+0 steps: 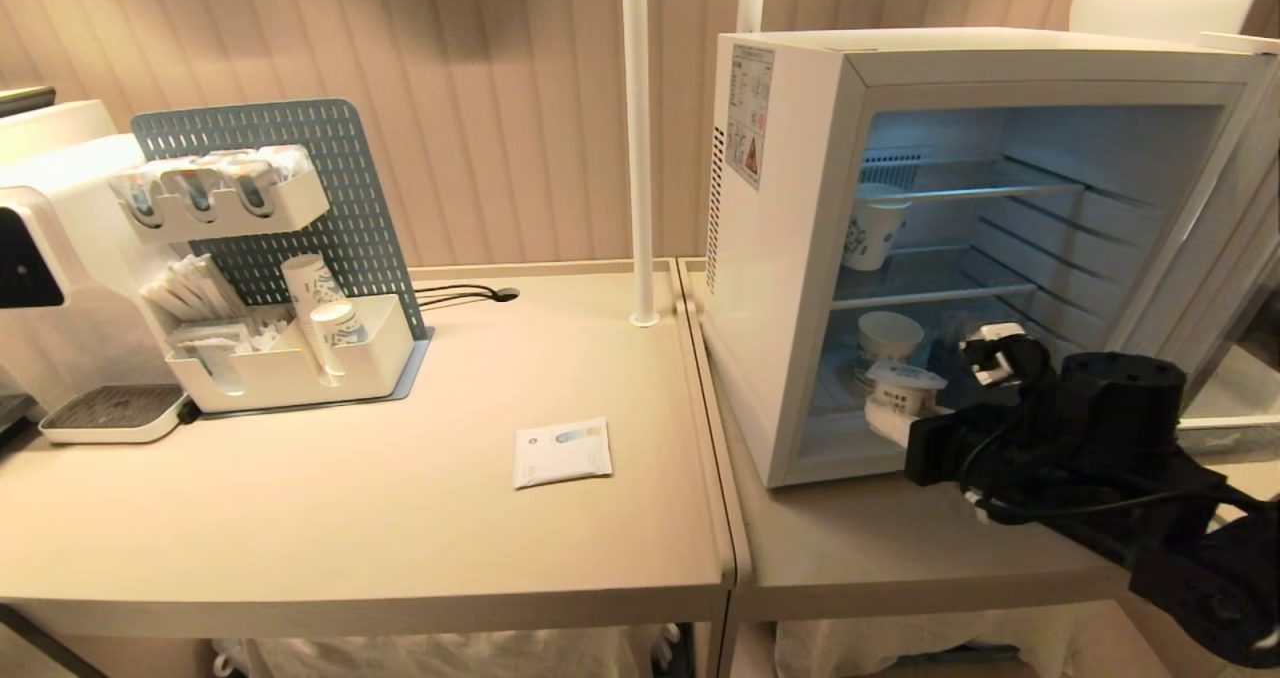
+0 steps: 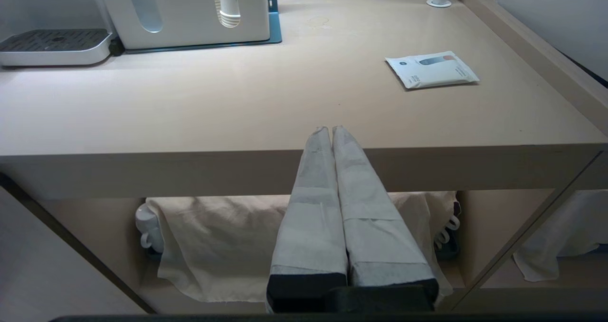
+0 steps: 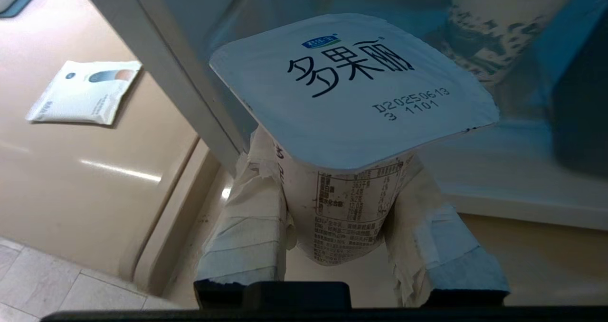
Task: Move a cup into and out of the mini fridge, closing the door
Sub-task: Put the yoghurt in the freezer
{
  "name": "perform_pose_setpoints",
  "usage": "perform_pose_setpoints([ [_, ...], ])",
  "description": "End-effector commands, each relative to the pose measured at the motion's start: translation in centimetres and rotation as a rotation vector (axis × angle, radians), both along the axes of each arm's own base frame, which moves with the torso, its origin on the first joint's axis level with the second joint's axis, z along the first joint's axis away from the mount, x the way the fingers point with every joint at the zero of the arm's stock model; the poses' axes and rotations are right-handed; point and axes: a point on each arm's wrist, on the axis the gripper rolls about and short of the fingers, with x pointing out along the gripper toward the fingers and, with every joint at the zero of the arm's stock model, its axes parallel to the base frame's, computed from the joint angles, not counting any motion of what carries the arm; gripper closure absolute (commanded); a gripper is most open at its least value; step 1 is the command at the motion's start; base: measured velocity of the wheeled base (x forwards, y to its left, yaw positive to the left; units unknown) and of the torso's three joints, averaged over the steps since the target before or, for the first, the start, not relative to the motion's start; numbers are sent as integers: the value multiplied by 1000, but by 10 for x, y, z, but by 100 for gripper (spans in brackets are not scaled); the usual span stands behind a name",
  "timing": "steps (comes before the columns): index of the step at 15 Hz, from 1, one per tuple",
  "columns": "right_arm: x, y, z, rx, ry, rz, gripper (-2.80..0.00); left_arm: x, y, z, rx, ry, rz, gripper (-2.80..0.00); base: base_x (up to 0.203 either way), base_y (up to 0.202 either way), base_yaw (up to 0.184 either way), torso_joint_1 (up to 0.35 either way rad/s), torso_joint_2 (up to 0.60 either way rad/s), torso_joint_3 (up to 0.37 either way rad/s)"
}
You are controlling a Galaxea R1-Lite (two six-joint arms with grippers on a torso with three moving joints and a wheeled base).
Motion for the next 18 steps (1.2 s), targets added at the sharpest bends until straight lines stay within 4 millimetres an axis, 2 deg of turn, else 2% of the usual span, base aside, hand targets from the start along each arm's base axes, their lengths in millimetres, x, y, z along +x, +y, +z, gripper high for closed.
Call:
perform_pose_setpoints([
  [1,18,6,-35,-22,77,3,0,0,0,0,-1,3,1,0,0,0,0,0,0,0],
  [5,48,10,-46,-19,69,-15,0,0,0,0,-1,3,1,0,0,0,0,0,0,0],
  [10,79,-4,-42,-6,105,-78,0,0,0,0,-1,3,1,0,0,0,0,0,0,0],
  [15,88,-1,-45,-6,109,-77,0,0,0,0,-1,3,1,0,0,0,0,0,0,0],
  [18,88,14,-47,-10,112,-42,0,0,0,0,-1,3,1,0,0,0,0,0,0,0],
])
